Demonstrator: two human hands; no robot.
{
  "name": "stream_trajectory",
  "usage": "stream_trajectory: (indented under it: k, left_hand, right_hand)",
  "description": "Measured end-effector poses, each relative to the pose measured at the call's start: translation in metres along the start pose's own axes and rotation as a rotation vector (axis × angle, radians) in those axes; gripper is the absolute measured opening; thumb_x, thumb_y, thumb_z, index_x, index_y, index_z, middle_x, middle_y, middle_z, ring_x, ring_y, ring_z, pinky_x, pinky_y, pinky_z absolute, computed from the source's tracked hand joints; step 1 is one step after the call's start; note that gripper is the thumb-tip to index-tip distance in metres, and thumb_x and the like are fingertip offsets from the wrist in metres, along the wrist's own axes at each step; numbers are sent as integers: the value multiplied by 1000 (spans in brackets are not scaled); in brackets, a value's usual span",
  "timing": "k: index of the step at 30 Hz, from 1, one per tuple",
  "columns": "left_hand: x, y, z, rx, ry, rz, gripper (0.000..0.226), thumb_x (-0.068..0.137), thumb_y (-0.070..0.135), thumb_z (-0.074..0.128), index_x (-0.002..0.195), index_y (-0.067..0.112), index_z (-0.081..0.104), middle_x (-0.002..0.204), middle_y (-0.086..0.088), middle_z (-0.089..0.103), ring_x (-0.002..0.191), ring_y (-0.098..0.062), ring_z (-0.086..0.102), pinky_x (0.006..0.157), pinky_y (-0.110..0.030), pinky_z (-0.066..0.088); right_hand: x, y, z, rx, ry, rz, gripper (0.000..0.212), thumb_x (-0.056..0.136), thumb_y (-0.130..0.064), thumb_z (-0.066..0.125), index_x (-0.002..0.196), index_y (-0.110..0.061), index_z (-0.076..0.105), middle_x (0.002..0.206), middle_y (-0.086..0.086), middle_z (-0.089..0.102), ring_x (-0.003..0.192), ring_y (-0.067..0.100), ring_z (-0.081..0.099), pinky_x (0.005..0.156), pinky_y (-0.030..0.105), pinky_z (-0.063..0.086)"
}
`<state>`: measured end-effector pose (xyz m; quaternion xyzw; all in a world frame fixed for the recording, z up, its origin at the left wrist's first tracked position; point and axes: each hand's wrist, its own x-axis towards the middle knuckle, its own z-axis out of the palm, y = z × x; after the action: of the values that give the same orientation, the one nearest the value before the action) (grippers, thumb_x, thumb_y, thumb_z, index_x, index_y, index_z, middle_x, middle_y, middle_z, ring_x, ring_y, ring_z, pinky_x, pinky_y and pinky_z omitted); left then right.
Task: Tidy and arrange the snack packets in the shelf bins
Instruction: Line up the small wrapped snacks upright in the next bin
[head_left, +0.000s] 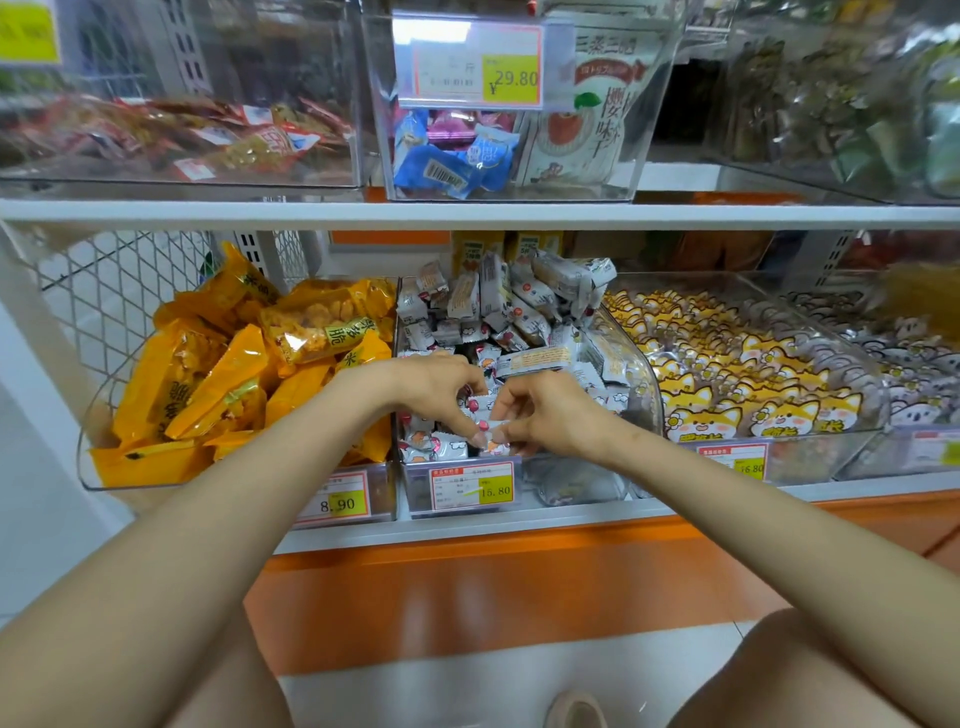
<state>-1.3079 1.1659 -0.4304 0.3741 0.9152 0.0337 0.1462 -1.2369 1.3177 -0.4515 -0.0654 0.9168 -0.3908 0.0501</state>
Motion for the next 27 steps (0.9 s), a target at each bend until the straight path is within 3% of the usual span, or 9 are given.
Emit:
stream_trajectory:
  k: [5,7,10,13,16,19,21,23,27]
  left_hand:
    - [0,-11,-3,-179,-37,-36,46,85,22,67,124,18,44,121,-9,51,109,-28,51,89,-40,44]
    - [2,-13,-3,-228,-2,-55,41,88,12,60,125,15,42,126,-11,50,110,-28,53,87,-39,45]
    - [9,-9,-1,-136,73,-48,40,93,17,53,131,12,39,127,-7,53,111,-21,50,89,-32,42]
    - [15,-5,1,95,78,-57,37,97,25,46,133,15,44,123,-8,53,118,-24,42,94,-35,34]
    - [19,3,3,128,23,-60,29,99,22,43,124,9,50,117,-12,56,114,-28,46,92,-34,31]
    - [22,5,5,152,-18,-58,17,99,12,40,110,12,53,90,-10,55,93,-27,47,84,-33,29]
    - [24,1,4,117,-28,-53,9,97,7,38,94,9,46,71,-4,41,79,-25,39,72,-32,28]
    - [25,-1,2,82,-36,-48,13,97,7,38,85,6,41,68,-3,36,75,-24,36,66,-32,27]
    - [23,3,-1,32,-77,-48,13,100,13,38,108,7,47,83,-3,44,79,-21,39,66,-30,28]
  right_hand:
    - [1,1,6,5,17,54,27,72,-9,80,71,-17,54,64,-1,58,61,14,60,57,20,53]
    - [1,1,4,-8,4,52,25,71,-11,81,74,-15,57,65,-3,58,59,8,58,58,18,50]
    - [-2,1,0,-38,-21,42,23,74,-8,79,91,-7,64,65,-6,58,54,-2,54,56,11,45]
    - [-4,1,-4,-35,-72,39,24,78,0,72,100,-3,64,71,-2,64,62,1,61,57,8,48]
    - [-6,-1,-9,-119,-96,-11,25,81,3,68,106,0,65,80,8,68,59,0,60,57,9,49]
    - [-6,-6,-22,-187,80,-119,21,84,4,63,102,-5,69,81,7,70,68,13,68,68,22,55]
    - [-4,-5,-37,-358,263,-189,20,83,-6,67,102,-12,72,91,4,71,86,18,66,80,26,50]
    - [-4,-1,-50,-484,306,-210,23,81,-18,72,103,-19,72,99,0,70,96,18,58,83,28,44]
    - [-5,10,-53,-828,139,-156,44,78,-49,68,117,-31,64,115,-3,59,108,20,42,87,31,30]
